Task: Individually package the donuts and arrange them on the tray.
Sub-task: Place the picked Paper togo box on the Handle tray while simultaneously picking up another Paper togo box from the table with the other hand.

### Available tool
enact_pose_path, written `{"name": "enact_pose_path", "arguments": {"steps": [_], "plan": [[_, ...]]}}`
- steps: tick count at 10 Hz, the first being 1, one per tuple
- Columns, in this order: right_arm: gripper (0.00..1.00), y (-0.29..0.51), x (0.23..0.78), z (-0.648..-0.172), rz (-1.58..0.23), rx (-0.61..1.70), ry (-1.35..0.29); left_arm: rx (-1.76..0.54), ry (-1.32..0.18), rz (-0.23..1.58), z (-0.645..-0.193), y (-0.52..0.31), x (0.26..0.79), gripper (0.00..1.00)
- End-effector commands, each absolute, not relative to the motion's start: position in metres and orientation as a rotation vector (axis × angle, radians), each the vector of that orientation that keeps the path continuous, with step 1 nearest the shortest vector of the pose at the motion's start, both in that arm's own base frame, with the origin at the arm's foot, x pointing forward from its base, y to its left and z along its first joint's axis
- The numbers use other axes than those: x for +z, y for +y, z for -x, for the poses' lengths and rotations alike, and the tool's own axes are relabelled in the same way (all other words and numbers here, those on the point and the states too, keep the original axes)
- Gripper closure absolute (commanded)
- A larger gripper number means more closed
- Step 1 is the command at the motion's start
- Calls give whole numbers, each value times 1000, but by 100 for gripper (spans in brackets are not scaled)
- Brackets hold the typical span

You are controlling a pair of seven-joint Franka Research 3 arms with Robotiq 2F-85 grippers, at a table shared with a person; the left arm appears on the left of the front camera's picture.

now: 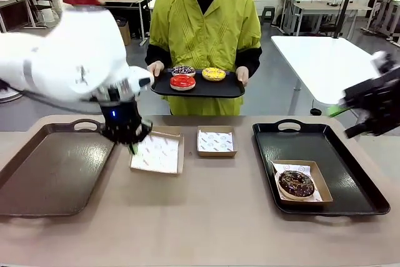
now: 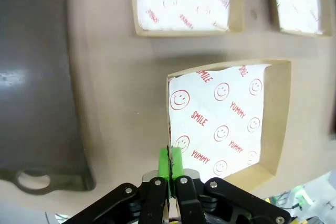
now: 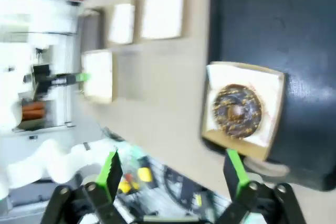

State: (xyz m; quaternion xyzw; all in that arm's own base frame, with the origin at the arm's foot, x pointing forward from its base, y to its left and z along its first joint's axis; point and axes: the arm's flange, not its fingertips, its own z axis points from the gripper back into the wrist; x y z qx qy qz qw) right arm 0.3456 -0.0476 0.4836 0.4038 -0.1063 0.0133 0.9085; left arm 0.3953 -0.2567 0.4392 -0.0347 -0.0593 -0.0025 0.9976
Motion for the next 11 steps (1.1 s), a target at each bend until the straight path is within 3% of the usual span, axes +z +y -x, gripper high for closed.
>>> {"name": "enact_pose_path", "arguments": {"steps": [1, 5, 11], "plan": [[0, -108, 482, -334, -1036, -4, -193, 24, -152, 44, -414, -251, 479, 100], [0, -196, 441, -296, -1181, -164, -160, 26, -182, 10, -461, -258, 540, 100], [0, -228, 409, -270, -1260, -214, -235, -47, -120, -44, -520, -255, 562, 100]]}}
